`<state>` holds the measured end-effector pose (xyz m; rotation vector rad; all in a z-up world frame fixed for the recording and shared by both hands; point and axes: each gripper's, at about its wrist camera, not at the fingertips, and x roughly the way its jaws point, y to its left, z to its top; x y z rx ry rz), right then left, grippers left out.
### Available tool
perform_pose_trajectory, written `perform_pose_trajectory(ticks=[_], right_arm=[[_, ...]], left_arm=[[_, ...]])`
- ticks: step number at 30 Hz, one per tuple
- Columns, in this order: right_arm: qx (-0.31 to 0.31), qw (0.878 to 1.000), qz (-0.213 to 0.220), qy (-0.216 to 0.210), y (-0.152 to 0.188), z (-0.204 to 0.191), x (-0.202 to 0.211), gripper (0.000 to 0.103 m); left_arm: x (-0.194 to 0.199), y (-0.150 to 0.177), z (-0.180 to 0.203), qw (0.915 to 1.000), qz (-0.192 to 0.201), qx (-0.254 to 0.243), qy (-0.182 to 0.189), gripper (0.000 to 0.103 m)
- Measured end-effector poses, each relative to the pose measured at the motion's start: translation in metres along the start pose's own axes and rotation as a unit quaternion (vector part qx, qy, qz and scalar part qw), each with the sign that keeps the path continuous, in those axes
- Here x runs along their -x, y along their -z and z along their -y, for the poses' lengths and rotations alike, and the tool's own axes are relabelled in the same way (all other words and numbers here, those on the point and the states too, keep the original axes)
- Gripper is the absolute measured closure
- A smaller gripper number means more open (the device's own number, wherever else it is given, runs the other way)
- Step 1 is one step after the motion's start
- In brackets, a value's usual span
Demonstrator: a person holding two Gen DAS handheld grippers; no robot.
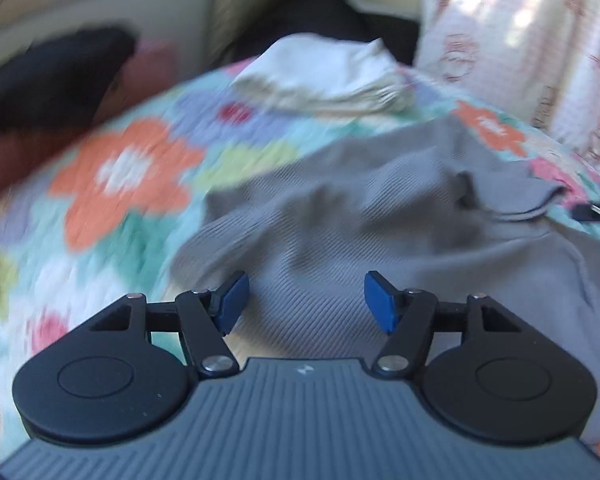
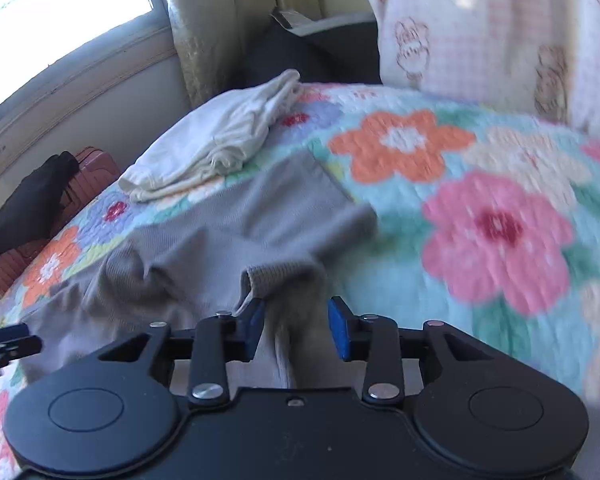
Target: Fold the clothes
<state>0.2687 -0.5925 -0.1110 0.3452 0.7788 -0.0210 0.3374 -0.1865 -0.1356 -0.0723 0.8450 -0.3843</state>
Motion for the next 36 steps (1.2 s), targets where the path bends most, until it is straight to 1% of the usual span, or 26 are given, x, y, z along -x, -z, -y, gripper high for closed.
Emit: perform_pose_trajectory(ticks=[2,4,5,6,7,8,9,11,12,14,16,19,20,22,23,24,25,26,28,29,31,32,33,34,35,36], right_arm=[[-0.018,0.999,-0.016,-0.027,0.022,0.004,0.02,0.062],[-0.032,0.997,-0.034,-0.056,0.046,0.006,0.044,0.062],[-0.02,0.998,-0.033,-0.052,0.06,0.002,0.059,0.058],[-0.007,0.998,-0.032,-0.049,0.074,-0.001,0.075,0.055],[0.006,0.999,-0.03,-0.044,0.088,-0.005,0.09,0.046],[0.032,0.999,-0.016,-0.021,0.103,-0.01,0.105,0.041],[0.056,0.998,0.001,-0.001,0.12,-0.014,0.12,0.041],[0.081,0.996,0.027,0.009,0.15,-0.014,0.146,0.041],[0.084,0.996,0.03,0.009,0.162,-0.009,0.157,0.041],[0.085,0.996,0.027,0.006,0.178,0.006,0.177,0.041],[0.106,0.994,0.02,0.005,0.19,0.02,0.199,0.041],[0.141,0.99,-0.002,0.004,0.208,0.038,0.227,0.041],[0.143,0.99,-0.016,0.011,0.214,0.045,0.232,0.041],[0.122,0.992,-0.03,0.029,0.225,0.056,0.237,0.041],[0.131,0.99,-0.031,0.028,0.233,0.057,0.239,0.041],[0.142,0.989,-0.033,0.027,0.24,0.058,0.241,0.041],[0.17,0.984,-0.035,0.038,0.246,0.056,0.242,0.041],[0.198,0.978,-0.038,0.048,0.253,0.053,0.243,0.041],[0.25,0.965,-0.046,0.058,0.265,0.049,0.245,0.041],[0.268,0.96,-0.053,0.059,0.271,0.047,0.247,0.041],[0.302,0.949,-0.062,0.06,0.282,0.041,0.247,0.041],[0.319,0.944,-0.065,0.06,0.288,0.036,0.247,0.041],[0.352,0.931,-0.068,0.063,0.296,0.028,0.246,0.041],[0.385,0.917,-0.057,0.082,0.303,0.02,0.245,0.039],[0.418,0.902,-0.035,0.106,0.309,0.012,0.244,0.035],[0.438,0.891,-0.011,0.123,0.312,0.007,0.243,0.033]], left_arm=[[0.003,0.01,-0.022,0.9972,-0.006,0.067,0.033,0.04],[0.008,0.013,-0.038,0.9899,-0.003,0.126,0.065,0.04],[0.012,0.016,-0.042,0.9872,0.0,0.142,0.073,0.04],[0.017,0.018,-0.042,0.9873,0.004,0.143,0.071,0.04],[0.021,0.021,-0.042,0.9873,0.008,0.143,0.068,0.04],[0.024,0.024,-0.04,0.9872,0.011,0.143,0.068,0.04],[0.023,0.029,-0.038,0.9865,0.006,0.146,0.073,0.04],[0.016,0.035,-0.037,0.9825,-0.015,0.164,0.088,0.04],[0.013,0.037,-0.037,0.9794,-0.02,0.178,0.092,0.039],[0.007,0.036,-0.035,0.9769,-0.012,0.19,0.097,0.039],[0.002,0.033,-0.032,0.9752,-0.002,0.196,0.103,0.036],[-0.013,0.025,-0.029,0.9698,0.013,0.196,0.145,0.036],[-0.017,0.023,-0.027,0.9698,0.017,0.193,0.149,0.036],[-0.024,0.023,-0.021,0.9703,0.028,0.188,0.15,0.038],[-0.025,0.023,-0.019,0.9702,0.034,0.19,0.147,0.046],[-0.027,0.024,-0.017,0.9711,0.032,0.193,0.136,0.074],[-0.03,0.023,-0.017,0.973,0.023,0.195,0.121,0.085],[-0.032,0.022,-0.017,0.9732,0.019,0.199,0.114,0.086],[-0.034,0.022,-0.02,0.9704,0.022,0.208,0.12,0.085],[-0.034,0.022,-0.022,0.9701,0.023,0.208,0.123,0.083],[-0.035,0.02,-0.022,0.9712,0.019,0.201,0.127,0.082],[-0.036,0.02,-0.022,0.9712,0.019,0.199,0.129,0.08],[-0.037,0.02,-0.023,0.9701,0.019,0.203,0.132,0.076],[-0.039,0.019,-0.023,0.9675,0.02,0.212,0.137,0.073],[-0.041,0.019,-0.024,0.9637,0.022,0.224,0.143,0.067],[-0.043,0.018,-0.025,0.9595,0.022,0.238,0.15,0.063]])
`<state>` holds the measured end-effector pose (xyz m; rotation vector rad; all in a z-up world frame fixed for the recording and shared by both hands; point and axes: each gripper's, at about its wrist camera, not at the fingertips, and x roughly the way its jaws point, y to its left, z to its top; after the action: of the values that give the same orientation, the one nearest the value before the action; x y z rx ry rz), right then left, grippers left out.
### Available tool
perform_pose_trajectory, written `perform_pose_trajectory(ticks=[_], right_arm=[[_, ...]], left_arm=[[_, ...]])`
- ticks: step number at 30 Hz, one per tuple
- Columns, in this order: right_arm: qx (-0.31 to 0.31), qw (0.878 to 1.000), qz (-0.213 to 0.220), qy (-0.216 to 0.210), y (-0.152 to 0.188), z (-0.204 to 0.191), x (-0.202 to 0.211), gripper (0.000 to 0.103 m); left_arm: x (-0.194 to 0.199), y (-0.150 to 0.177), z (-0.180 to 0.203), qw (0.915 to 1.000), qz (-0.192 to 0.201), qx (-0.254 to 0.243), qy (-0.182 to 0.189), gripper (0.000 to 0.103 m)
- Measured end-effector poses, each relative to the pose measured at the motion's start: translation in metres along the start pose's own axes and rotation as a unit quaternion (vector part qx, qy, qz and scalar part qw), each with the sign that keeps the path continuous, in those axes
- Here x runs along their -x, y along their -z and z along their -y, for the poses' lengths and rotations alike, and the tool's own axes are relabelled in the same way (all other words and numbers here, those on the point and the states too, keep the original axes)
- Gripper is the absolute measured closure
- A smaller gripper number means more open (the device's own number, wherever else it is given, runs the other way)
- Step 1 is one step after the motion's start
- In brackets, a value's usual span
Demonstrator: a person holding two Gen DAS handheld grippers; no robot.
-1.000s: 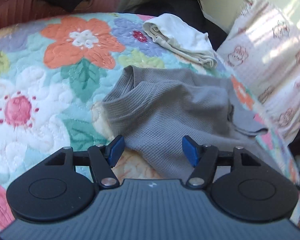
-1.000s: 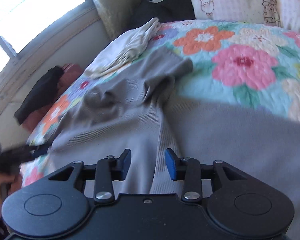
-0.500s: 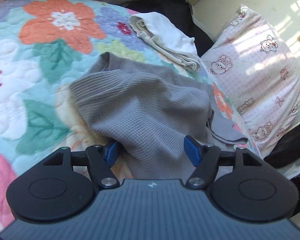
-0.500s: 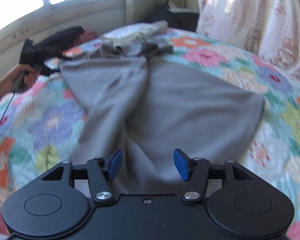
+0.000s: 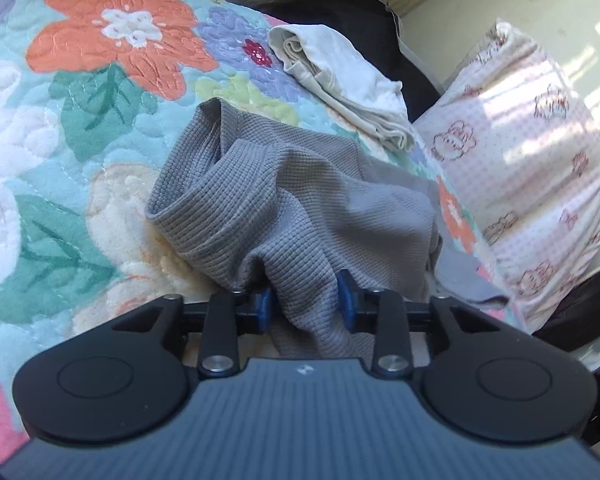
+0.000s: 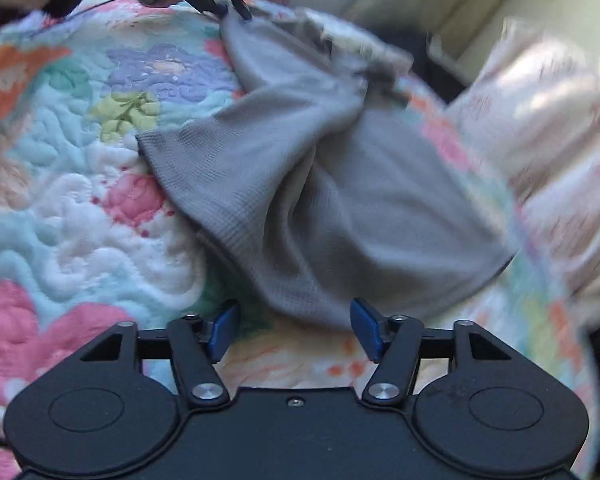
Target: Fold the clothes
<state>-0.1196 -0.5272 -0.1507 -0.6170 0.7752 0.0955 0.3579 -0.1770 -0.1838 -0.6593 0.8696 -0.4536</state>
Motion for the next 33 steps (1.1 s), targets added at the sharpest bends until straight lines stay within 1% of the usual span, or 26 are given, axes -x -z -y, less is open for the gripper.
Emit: perform_pose_trajectory(ticks=[1,2,3,4,5,6,7,8,10,11,12,13,14,16,19,23,26,29,31,33], right_arm=[[0.007,1.0,0.01,0.025,-0.003,-0.003,-0.003,0.024],[0.009,0.999,0.014,0.051,-0.008,-0.005,-0.01,0.015],[0.005,0.998,0.017,0.065,-0.014,-0.006,-0.019,0.013],[0.002,0.998,0.022,0.056,-0.019,-0.005,-0.028,0.014],[-0.002,0.999,0.027,0.047,-0.024,-0.004,-0.036,0.017],[-0.006,0.999,0.032,0.038,-0.029,-0.004,-0.044,0.018],[-0.017,0.999,0.043,0.026,-0.033,-0.001,-0.047,0.028],[-0.038,0.998,0.049,0.008,-0.036,0.003,-0.048,0.055],[-0.096,0.994,0.039,-0.031,-0.041,0.016,-0.051,0.088],[-0.124,0.99,0.042,-0.046,-0.04,0.023,-0.051,0.088],[-0.152,0.985,0.046,-0.061,-0.038,0.03,-0.05,0.088],[-0.182,0.979,0.051,-0.078,-0.033,0.038,-0.047,0.09],[-0.219,0.969,0.054,-0.098,-0.028,0.047,-0.044,0.091],[-0.291,0.945,0.058,-0.137,-0.017,0.064,-0.039,0.091],[-0.389,0.898,0.063,-0.194,0.0,0.087,-0.032,0.094],[-0.383,0.894,0.045,-0.229,-0.002,0.092,-0.029,0.097],[-0.409,0.874,0.037,-0.261,0.01,0.09,-0.026,0.097],[-0.426,0.859,0.031,-0.282,0.024,0.085,-0.017,0.097],[-0.433,0.848,0.021,-0.304,0.033,0.082,-0.01,0.097],[-0.43,0.847,0.002,-0.312,0.037,0.079,-0.005,0.097]], left_arm=[[-0.003,-0.002,-0.001,0.9999,-0.001,0.014,0.005,0.061],[-0.006,-0.003,-0.002,0.9995,-0.002,0.029,0.009,0.056],[-0.008,-0.005,-0.004,0.9989,-0.002,0.045,0.015,0.054],[-0.008,-0.005,-0.006,0.998,0.0,0.06,0.019,0.056],[-0.008,-0.006,-0.008,0.9972,0.002,0.072,0.019,0.06],[-0.008,-0.006,-0.009,0.9972,0.002,0.074,0.009,0.089],[-0.006,-0.006,-0.008,0.9978,-0.001,0.065,-0.012,0.096],[-0.003,-0.006,-0.008,0.9981,0.0,0.057,-0.024,0.096],[0.007,-0.007,-0.009,0.9983,0.012,0.053,-0.023,0.096],[0.013,-0.009,-0.009,0.998,0.02,0.056,-0.022,0.096],[0.018,-0.011,-0.007,0.9981,0.026,0.048,-0.026,0.096],[0.024,-0.013,-0.005,0.9982,0.033,0.04,-0.03,0.096],[0.029,-0.015,-0.002,0.9982,0.039,0.024,-0.04,0.096],[0.038,-0.016,0.006,0.9964,0.047,-0.022,-0.067,0.096],[0.057,-0.014,0.008,0.9936,0.056,-0.049,-0.084,0.096],[0.089,-0.001,0.008,0.9883,0.068,-0.099,-0.094,0.096],[0.123,0.019,0.003,0.9849,0.076,-0.121,-0.097,0.096],[0.164,0.042,-0.009,0.9825,0.082,-0.123,-0.114,0.096],[0.196,0.061,-0.015,0.98,0.093,-0.119,-0.13,0.096],[0.233,0.081,-0.015,0.9768,0.11,-0.119,-0.14,0.096]])
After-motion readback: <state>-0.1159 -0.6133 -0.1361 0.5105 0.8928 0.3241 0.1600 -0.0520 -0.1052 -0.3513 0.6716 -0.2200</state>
